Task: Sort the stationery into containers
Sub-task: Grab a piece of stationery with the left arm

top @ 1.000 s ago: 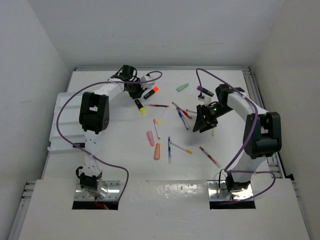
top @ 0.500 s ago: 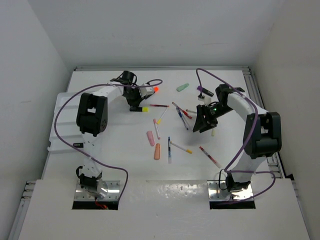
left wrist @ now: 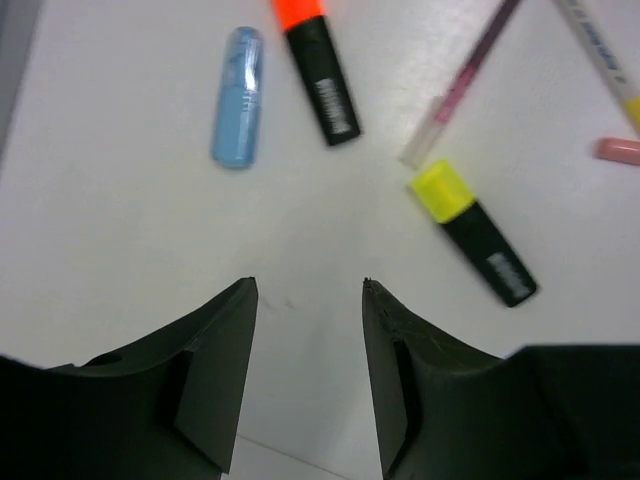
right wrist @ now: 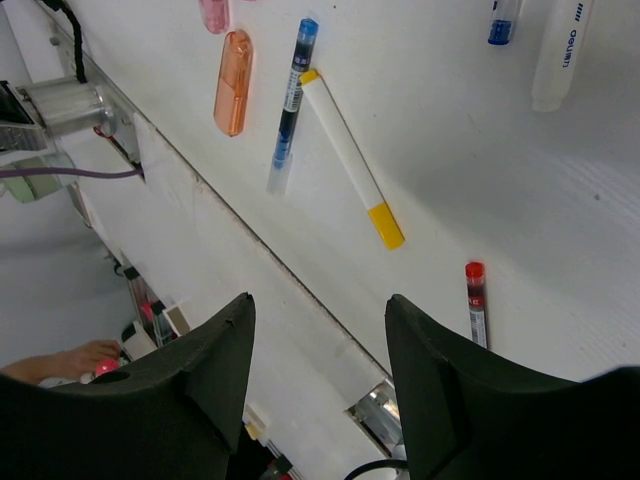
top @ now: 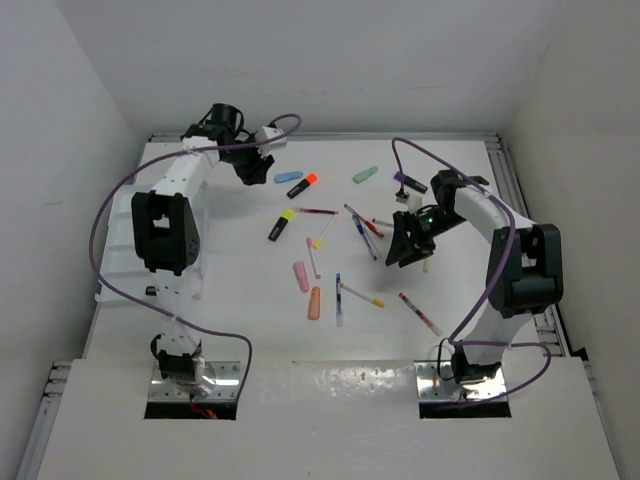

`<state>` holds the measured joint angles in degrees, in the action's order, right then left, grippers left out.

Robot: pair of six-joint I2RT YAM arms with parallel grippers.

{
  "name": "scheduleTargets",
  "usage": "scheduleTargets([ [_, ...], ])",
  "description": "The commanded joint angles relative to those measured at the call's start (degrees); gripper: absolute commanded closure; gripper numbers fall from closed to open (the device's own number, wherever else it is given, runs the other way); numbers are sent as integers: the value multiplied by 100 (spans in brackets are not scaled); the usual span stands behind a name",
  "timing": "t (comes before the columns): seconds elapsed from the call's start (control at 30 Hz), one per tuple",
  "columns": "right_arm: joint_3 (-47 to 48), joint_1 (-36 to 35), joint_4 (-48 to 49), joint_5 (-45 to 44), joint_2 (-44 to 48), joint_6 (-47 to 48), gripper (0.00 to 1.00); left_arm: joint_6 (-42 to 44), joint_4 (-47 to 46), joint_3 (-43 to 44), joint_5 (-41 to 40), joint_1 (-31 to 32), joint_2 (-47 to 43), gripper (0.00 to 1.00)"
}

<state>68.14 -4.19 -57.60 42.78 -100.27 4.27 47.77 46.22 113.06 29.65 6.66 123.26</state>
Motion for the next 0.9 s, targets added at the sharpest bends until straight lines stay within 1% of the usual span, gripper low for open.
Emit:
scheduleTargets([
  [0.0, -2, 41, -32, 151, 157, 91, 46, -562, 549, -579, 533, 344, -650, 48],
  [0.03, -11, 58, -32, 142, 174, 100, 46, -810, -63, -1418, 403, 406, -889, 48],
  [0.07, -29, 58, -49, 142, 192, 117, 46, -1161, -347, -1809, 262, 607, -1327, 49],
  [0.1, -37, 67, -67, 142, 192, 126, 46, -1373, -585, -2127, 87, 748, -1505, 49],
  [0.13, -38, 84, -67, 134, 192, 144, 46, -1610, -944, -2382, -507, 871, -1620, 50],
  [0.17, -46, 85, -84, 134, 192, 153, 46, -1813, -983, -2654, -695, 977, -1691, 51],
  [0.2, -46, 85, -84, 134, 183, 153, 45, -2093, -939, -2701, -784, 1117, -1718, 52],
  [0.3, -46, 102, -58, 160, 148, 109, 45, -2717, -922, -2763, -970, 1197, -1604, 53],
  [0.4, -64, 93, -49, 221, 148, 109, 45, -3062, -1105, -2754, -1206, 1224, -1498, 51],
  [0.6, -143, 102, -49, 160, 244, 144, 43, -3300, -1282, -2429, -1848, 1277, -1147, 49],
  [0.87, -178, 146, -93, 90, 297, 162, 37, -3309, -1185, -1902, -1717, 1295, -497, 48],
])
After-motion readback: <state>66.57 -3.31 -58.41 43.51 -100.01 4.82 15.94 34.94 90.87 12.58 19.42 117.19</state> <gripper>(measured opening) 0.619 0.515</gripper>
